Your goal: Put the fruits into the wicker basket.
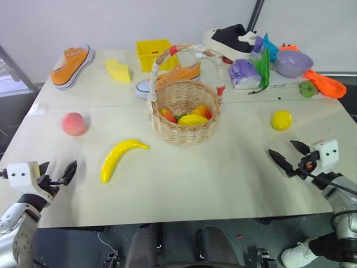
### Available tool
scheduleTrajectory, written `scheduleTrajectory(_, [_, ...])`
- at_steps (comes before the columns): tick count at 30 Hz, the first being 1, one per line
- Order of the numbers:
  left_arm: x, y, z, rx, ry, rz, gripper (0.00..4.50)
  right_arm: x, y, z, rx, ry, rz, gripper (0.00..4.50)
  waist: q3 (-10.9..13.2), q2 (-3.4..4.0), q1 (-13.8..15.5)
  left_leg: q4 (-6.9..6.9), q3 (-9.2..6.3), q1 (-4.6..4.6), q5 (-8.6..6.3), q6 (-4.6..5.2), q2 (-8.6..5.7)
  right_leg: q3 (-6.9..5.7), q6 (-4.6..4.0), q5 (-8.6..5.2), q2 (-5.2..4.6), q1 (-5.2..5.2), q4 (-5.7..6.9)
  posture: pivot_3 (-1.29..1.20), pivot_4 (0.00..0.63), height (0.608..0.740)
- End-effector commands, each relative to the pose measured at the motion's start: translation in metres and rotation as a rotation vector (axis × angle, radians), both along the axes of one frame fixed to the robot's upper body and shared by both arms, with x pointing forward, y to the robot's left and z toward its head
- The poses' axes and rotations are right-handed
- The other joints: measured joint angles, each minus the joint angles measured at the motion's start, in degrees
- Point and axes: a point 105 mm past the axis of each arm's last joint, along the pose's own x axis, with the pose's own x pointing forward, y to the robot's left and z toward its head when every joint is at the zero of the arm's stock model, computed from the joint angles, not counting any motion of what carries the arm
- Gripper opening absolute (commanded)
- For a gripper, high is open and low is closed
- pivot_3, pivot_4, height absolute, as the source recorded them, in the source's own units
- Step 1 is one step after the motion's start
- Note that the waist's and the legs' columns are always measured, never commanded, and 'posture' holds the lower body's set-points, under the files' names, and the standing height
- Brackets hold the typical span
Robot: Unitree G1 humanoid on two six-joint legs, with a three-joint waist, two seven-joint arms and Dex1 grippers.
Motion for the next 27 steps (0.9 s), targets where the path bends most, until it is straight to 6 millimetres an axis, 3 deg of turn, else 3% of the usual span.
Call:
scheduleTrajectory(1, [0.001, 0.000, 0.011, 0.023, -0.036, -0.007, 4.50, 0.001, 0.004, 0.015, -0.003, -0.056, 0.018, 4.43, 0.0, 0.00, 0.0, 0.00, 0.00, 0.00, 0.00, 0.00, 0.00, 0.00, 0.00, 0.00, 0.00, 0.00, 0.00, 0.00, 0.150, 0.733])
scheduleTrajectory(7, [0.005, 0.000, 0.014, 0.014, -0.051, -0.003, 4.50, 0.001, 0.012, 0.019, 0.000, -0.054, 0.068, 4.43, 0.0, 0.00, 0.0, 0.00, 0.00, 0.00, 0.00, 0.00, 0.00, 0.00, 0.00, 0.00, 0.00, 0.01, 0.00, 0.00, 0.150, 0.733])
scheduleTrajectory(12, [0.011, -0.004, 0.019, 0.033, -0.057, -0.015, 4.50, -0.003, 0.035, 0.025, 0.029, -0.023, 0.194, 4.43, 0.0, 0.00, 0.0, 0.00, 0.00, 0.00, 0.00, 0.01, 0.00, 0.00, 0.01, 0.00, 0.00, 0.01, 0.01, 0.00, 0.150, 0.733])
scheduleTrajectory(18, [0.020, -0.020, 0.027, 0.019, -0.085, -0.086, 4.50, -0.020, 0.088, 0.038, 0.028, 0.039, 0.457, 4.43, 0.0, -0.01, 0.1, 0.00, -0.01, 0.00, 0.00, 0.01, 0.00, 0.00, 0.01, 0.01, 0.00, 0.01, 0.02, 0.00, 0.150, 0.733])
scheduleTrajectory(24, [0.051, -0.015, 0.041, 0.087, -0.073, -0.033, 4.50, -0.039, 0.178, 0.069, 0.012, -0.024, 0.806, 4.43, 0.0, -0.03, 0.1, 0.02, -0.04, -0.01, 0.00, 0.00, 0.00, -0.01, 0.00, 0.01, 0.00, -0.04, 0.10, 0.00, 0.150, 0.733])
scheduleTrajectory(27, [0.065, -0.010, 0.044, 0.110, -0.066, 0.000, 4.50, -0.039, 0.209, 0.080, 0.012, -0.088, 0.886, 4.43, 0.0, -0.05, 0.0, 0.05, -0.03, -0.02, 0.01, 0.01, 0.00, -0.01, 0.01, 0.01, 0.00, -0.09, 0.08, 0.00, 0.150, 0.733])
